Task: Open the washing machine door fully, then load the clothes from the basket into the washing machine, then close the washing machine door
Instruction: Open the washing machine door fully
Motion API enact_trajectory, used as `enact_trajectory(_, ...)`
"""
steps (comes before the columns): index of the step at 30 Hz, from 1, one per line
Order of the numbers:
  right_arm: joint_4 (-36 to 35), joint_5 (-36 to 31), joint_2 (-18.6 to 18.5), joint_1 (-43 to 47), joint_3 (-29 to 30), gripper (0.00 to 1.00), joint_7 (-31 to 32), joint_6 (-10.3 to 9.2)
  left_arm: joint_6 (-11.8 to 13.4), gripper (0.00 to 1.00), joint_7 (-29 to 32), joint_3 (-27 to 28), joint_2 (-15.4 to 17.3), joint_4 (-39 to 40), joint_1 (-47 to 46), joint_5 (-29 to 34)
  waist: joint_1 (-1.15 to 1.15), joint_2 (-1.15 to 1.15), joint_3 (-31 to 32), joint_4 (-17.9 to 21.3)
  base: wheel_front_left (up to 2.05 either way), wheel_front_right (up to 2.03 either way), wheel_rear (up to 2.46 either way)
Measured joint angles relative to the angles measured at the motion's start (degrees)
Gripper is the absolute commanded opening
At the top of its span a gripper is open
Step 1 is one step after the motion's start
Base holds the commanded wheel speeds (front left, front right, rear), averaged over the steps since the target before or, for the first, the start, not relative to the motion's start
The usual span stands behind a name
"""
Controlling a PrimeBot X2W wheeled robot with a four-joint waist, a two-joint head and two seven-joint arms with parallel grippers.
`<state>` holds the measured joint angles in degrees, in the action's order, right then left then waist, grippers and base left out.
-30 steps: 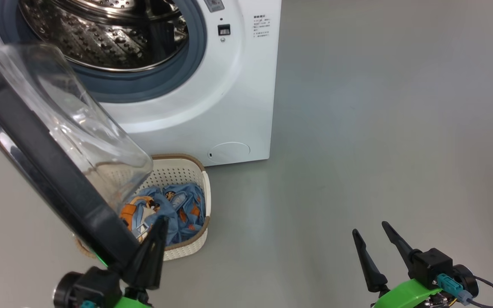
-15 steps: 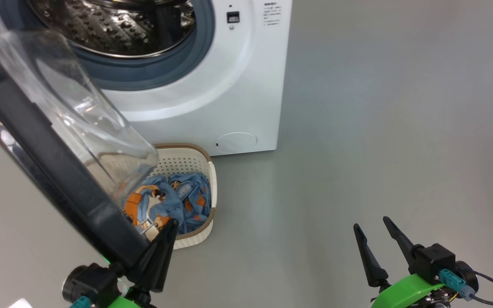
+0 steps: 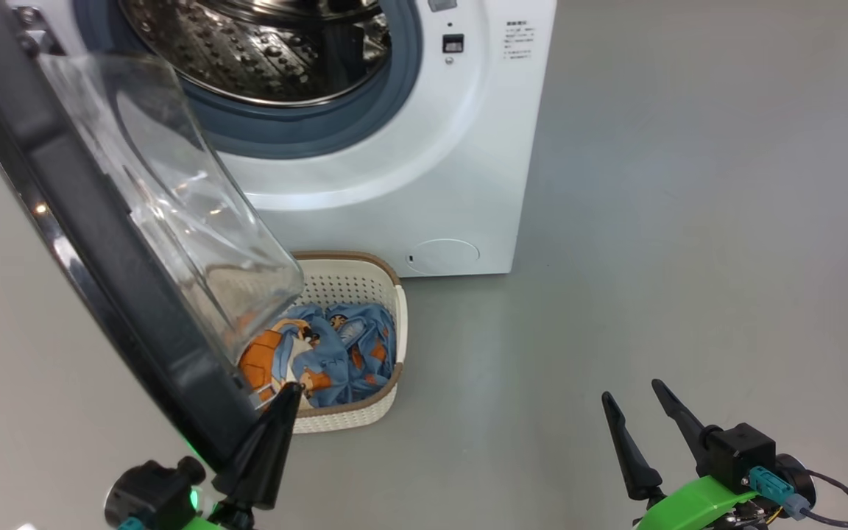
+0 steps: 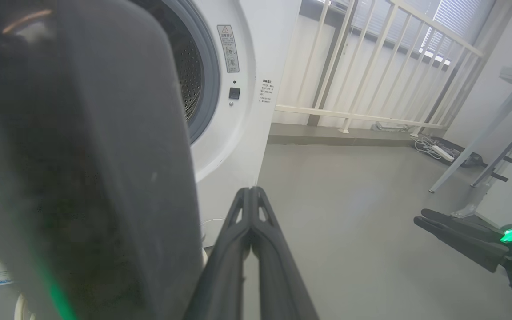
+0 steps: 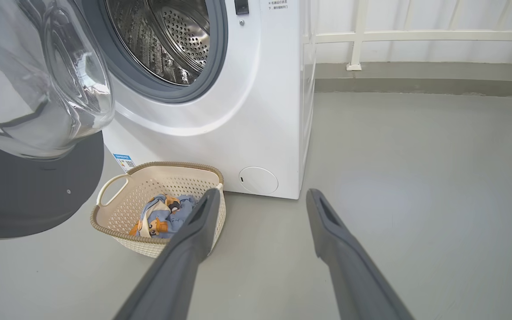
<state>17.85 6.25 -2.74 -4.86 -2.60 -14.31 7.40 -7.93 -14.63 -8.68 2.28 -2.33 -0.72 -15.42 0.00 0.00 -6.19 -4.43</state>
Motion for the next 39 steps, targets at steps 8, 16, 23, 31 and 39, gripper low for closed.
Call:
enact_trajectory(8,0.47,0.48,-0.01,0.16,0.03,1.00,0.00,0.00,-0.18,0.00,0.01,2.82,-0.37,-0.81,1.39,0.58,0.00,0.00,1.46,-2.30,0.00,0.00,0.00)
enact_trajectory(16,0.79,0.51,-0.02,0.18,0.00,1.00,0.00,0.00,-0.25,0.00,0.01,5.48,-0.64,-1.20,2.07,0.29,0.00,0.00,2.22,-5.64,0.00,0.00,0.00)
enact_trajectory(23,-0.20,1.43,-0.02,0.18,-0.29,1.00,0.00,0.00,0.13,0.00,-0.01,10.04,-0.69,-1.99,2.87,-2.08,0.00,0.00,2.49,-8.90,0.00,0.00,0.00)
enact_trajectory(31,-0.63,1.43,-0.02,0.20,-0.37,1.00,0.00,0.00,1.74,0.00,-0.01,17.17,-0.68,-4.49,3.24,-4.72,0.00,0.00,2.17,-10.57,0.00,0.00,0.00)
enact_trajectory(39,-0.63,1.42,-0.03,0.19,-0.76,1.00,0.00,0.00,2.71,0.00,-0.08,23.45,-0.96,-8.17,2.52,-6.19,0.00,0.00,1.14,-10.37,0.00,0.00,0.00)
